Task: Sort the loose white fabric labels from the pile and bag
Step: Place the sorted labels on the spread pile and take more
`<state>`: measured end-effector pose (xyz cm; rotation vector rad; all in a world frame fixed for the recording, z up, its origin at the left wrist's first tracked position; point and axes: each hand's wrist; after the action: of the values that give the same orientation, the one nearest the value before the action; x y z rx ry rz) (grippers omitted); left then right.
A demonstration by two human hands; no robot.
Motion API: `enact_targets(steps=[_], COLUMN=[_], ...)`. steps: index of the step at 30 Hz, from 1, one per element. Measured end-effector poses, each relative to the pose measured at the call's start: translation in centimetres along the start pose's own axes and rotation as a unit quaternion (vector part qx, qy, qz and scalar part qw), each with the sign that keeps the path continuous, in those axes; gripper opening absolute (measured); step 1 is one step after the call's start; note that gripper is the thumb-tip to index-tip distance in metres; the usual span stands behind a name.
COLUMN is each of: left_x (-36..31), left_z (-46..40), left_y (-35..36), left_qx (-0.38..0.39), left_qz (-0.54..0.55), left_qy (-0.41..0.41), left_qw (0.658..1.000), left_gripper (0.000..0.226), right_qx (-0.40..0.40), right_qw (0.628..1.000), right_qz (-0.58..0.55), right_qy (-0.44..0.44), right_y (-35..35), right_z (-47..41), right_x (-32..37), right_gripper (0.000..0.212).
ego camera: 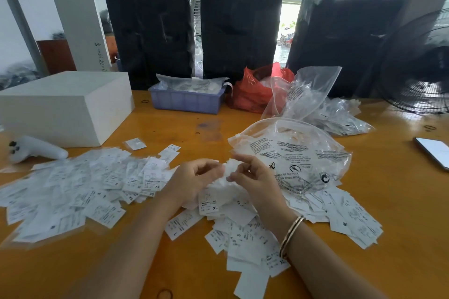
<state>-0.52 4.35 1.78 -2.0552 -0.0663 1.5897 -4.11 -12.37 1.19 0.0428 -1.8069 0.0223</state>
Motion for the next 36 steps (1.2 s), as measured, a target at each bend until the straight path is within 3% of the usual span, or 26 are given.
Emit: enact_targets(steps=[2, 4, 6, 8, 10, 12, 13, 19, 23, 25, 28, 33, 34, 36], left_x=[0.1, 0.1, 0.1, 0.1, 0.1, 0.2, 0.3, 0.6, 0.7, 0.8, 0.8, 0.7, 0.6, 0.4], left_z=[-0.2, -0.1, 0.0, -0.1, -0.2, -0.2, -0.3, -0.5, -0.5, -0.5, -0.5, -0.4, -0.3, 0.0], left_y=[0.3, 0.4, 0.2, 0.0, -0.1, -0.1, -0.1, 0.3, 0.5, 0.7, 0.8, 0.9, 1.0, 1.2], left_qx=[-0.029, -0.071, -0.123, -0.165, -0.191, -0.2, -0.201, -0.194, -0.192, -0.188, -0.178, -0.148, -0.143, -0.131], left_qz=[0.025, 0.068, 0.129, 0.178, 0.21, 0.222, 0.22, 0.17, 0.144, 0.131, 0.128, 0.083, 0.054, 0.006], left_qy=[-0.006, -0.02, -0.033, -0.043, -0.055, -0.06, -0.058, -0.05, -0.041, -0.029, -0.01, 0.043, 0.059, 0.086], left_qw=[0.999, 0.995, 0.983, 0.969, 0.957, 0.952, 0.953, 0.965, 0.97, 0.973, 0.976, 0.985, 0.987, 0.988], left_gripper=[0.012, 0.011, 0.011, 0.011, 0.01, 0.009, 0.007, 0.006, 0.004, 0.007, 0.009, 0.009, 0.011, 0.014], right_qx=[0.002, 0.0, 0.014, 0.073, 0.134, 0.161, 0.164, 0.142, 0.095, 0.062, 0.006, -0.038, -0.054, -0.08], right_qw=[1.0, 0.999, 0.985, 0.926, 0.851, 0.801, 0.795, 0.834, 0.943, 0.973, 0.983, 0.997, 0.997, 0.996], right_qz=[0.003, 0.034, 0.174, 0.368, 0.503, 0.57, 0.579, 0.529, 0.318, 0.222, 0.181, 0.069, 0.056, 0.034], right_qy=[0.002, 0.006, -0.006, -0.038, -0.073, -0.082, -0.079, -0.063, 0.007, 0.033, 0.035, 0.022, 0.027, 0.012], right_y=[0.2, 0.4, 0.7, 1.2, 1.7, 2.1, 2.2, 2.1, 1.6, 1.1, 0.3, -0.1, -0.1, -0.1], right_z=[0.0, 0.0, 0.2, 0.5, 0.6, 0.6, 0.6, 0.6, 0.8, 0.8, 0.7, 0.3, 0.3, 0.2], right_x=[0.2, 0.3, 0.2, -0.3, -0.8, -1.1, -1.1, -0.9, -0.2, -0.1, -0.2, -0.5, -0.5, -0.3], right_gripper=[0.035, 0.033, 0.027, 0.029, 0.046, 0.057, 0.057, 0.035, 0.023, 0.024, 0.035, 0.078, 0.076, 0.051])
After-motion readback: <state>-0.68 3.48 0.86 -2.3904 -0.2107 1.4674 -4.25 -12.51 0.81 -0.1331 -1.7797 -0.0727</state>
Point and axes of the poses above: each hand's wrist, its own z-axis away from the middle knuckle, its own y-axis out of the palm, x = y × z, and after that the axes turned 5 degrees about x, right-handed
